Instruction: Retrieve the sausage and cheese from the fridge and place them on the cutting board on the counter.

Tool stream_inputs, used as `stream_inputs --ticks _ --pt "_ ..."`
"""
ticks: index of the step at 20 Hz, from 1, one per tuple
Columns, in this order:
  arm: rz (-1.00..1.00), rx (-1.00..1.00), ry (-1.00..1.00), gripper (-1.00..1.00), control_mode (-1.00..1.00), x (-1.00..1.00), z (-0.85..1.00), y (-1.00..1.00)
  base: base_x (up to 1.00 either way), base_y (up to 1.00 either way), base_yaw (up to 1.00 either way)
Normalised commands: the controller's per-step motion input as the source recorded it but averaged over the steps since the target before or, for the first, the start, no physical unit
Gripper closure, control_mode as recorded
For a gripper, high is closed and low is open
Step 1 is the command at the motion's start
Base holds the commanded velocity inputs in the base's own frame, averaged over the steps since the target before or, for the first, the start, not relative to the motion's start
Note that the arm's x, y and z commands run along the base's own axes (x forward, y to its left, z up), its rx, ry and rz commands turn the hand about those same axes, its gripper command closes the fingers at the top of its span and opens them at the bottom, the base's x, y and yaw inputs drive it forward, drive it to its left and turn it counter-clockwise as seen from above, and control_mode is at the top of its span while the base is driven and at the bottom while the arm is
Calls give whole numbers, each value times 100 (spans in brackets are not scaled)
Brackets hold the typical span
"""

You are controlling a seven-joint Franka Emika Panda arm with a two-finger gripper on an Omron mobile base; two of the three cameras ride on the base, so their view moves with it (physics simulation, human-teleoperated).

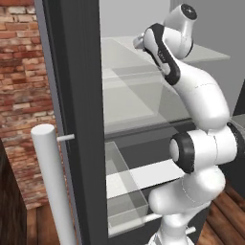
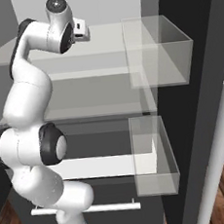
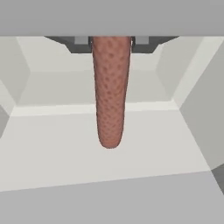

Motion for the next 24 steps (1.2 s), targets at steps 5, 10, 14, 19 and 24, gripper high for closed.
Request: stream_inputs --ticks 5,10,14,19,24 --pt "-4 0 0 100 -100 -100 5 -10 0 0 0" --pt "-2 0 8 100 -100 -100 39 -17 0 0 0" --pt "0 -2 11 100 -100 -100 35 -19 0 0 0" --pt "0 -3 11 100 -100 -100 24 -16 0 0 0" --pt "-3 -4 1 100 -100 -100 -29 0 0 0 0"
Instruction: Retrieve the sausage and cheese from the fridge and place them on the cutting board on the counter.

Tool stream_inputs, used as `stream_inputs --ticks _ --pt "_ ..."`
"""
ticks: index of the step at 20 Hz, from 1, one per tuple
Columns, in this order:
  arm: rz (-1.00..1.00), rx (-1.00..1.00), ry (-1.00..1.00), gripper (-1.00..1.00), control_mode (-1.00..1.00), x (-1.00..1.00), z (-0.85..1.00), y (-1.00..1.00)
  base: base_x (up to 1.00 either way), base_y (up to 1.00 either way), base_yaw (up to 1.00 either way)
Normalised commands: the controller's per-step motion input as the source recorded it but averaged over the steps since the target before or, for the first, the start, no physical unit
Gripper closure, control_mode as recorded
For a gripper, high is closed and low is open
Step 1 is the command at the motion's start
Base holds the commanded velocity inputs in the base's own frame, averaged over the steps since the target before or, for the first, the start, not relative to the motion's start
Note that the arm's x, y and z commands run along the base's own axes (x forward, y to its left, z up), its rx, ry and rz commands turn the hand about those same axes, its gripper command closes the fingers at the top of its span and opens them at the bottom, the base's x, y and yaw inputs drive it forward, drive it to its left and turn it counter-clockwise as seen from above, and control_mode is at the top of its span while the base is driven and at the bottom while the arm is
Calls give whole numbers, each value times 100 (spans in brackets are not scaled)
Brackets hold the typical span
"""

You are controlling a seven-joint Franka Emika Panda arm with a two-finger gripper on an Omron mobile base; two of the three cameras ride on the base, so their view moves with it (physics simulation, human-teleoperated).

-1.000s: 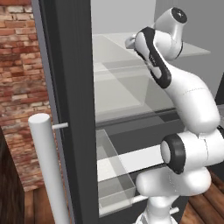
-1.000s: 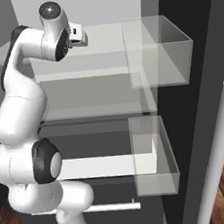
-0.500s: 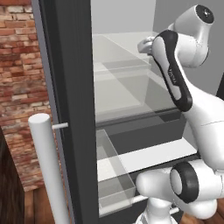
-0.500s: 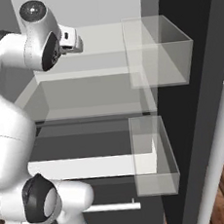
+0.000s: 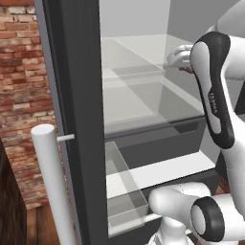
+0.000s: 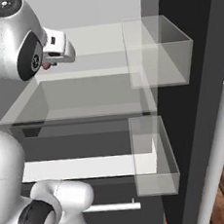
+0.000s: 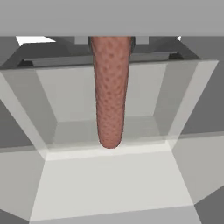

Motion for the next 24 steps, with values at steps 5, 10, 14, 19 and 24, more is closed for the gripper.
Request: stream_inputs --ticks 5,10,14,19,24 --pt "-9 -2 -5 100 -100 -100 -63 3 0 0 0" --pt "-10 0 -4 100 -100 -100 -37 0 0 0 0" --pt "-9 0 0 100 -100 -91 -8 -1 0 0 0" --pt "-6 0 2 100 -100 -70 17 -13 0 0 0" --pt "0 0 11 100 -100 -45 37 -20 0 0 0"
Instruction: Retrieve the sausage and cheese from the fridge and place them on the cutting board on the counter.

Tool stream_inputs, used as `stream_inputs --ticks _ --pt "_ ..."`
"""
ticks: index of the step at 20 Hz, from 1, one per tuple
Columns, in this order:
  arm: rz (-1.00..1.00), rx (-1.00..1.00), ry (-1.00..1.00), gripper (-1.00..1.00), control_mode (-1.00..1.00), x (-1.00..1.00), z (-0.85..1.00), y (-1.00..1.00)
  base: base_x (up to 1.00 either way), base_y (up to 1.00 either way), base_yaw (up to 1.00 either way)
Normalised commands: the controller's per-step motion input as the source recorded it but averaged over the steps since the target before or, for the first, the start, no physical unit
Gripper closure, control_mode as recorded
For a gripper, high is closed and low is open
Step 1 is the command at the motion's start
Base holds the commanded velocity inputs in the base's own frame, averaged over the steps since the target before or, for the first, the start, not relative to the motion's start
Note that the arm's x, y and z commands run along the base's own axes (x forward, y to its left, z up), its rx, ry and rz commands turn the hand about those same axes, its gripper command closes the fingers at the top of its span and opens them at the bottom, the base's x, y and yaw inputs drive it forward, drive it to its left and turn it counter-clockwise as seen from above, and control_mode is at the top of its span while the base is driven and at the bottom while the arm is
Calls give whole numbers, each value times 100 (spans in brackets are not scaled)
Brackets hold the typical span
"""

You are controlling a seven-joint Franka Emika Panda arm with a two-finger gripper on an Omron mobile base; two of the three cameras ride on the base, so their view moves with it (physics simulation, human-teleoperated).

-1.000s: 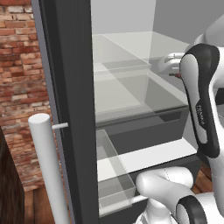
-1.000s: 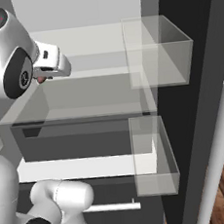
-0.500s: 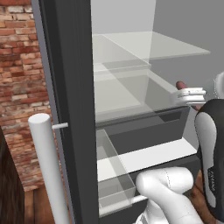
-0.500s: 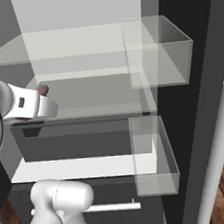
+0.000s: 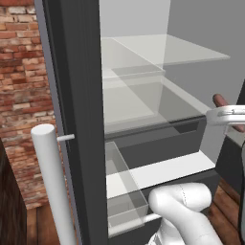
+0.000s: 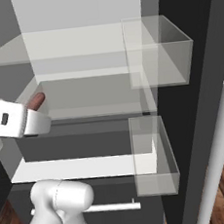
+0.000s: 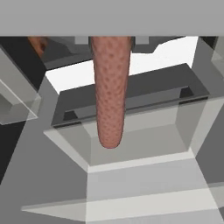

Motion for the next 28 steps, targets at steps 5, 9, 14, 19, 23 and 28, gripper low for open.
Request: stream_inputs --ticks 5,9,14,19,23,28 --pt "0 0 7 100 -100 -38 4 -4 0 0 0" --pt "0 0 0 100 100 -5 -5 0 0 0 0" --pt "0 0 0 100 100 0 0 0 -17 -4 -2" --pt "0 0 0 100 100 0 0 0 -64 -17 -18" --pt "0 0 0 100 100 0 0 0 -79 -21 -23" --pt "0 0 0 100 100 0 0 0 -55 -29 -59"
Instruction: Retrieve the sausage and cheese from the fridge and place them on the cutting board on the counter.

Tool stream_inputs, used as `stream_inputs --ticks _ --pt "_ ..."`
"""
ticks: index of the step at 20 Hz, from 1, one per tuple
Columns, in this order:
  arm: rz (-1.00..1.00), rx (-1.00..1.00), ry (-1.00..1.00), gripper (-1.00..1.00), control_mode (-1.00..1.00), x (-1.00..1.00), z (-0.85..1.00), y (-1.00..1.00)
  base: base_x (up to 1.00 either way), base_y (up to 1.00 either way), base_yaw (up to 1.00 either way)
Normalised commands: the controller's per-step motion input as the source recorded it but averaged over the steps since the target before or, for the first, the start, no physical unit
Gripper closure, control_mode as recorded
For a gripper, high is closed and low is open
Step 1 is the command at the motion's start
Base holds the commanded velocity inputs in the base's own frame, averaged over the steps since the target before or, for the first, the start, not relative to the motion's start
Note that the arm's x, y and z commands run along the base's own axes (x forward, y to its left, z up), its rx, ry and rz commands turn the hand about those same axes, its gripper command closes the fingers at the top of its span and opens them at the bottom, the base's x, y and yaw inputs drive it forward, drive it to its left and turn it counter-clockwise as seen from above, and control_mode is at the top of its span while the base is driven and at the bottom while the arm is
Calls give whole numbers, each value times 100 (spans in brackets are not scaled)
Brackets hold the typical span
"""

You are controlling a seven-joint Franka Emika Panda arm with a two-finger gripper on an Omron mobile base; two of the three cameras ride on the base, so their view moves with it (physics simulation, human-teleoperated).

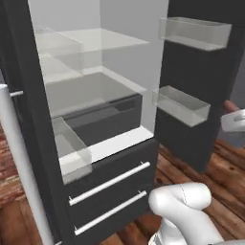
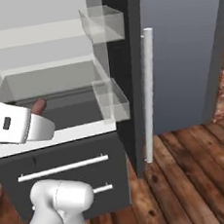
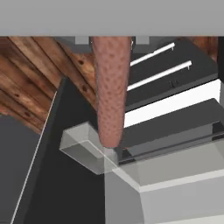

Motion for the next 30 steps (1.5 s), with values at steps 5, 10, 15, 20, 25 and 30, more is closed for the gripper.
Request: stream_inputs --ticks 5,10,15,20,25,30 --pt "0 0 0 100 100 0 0 0 0 -3 -97" --pt "0 0 0 100 100 0 0 0 0 0 -99" --pt "0 0 0 100 100 0 0 0 -2 -1 -97" --pt "0 0 0 100 100 0 0 0 49 -1 -73" --pt "0 0 0 100 100 0 0 0 97 0 -47" --pt "0 0 0 100 100 0 0 0 100 4 -21"
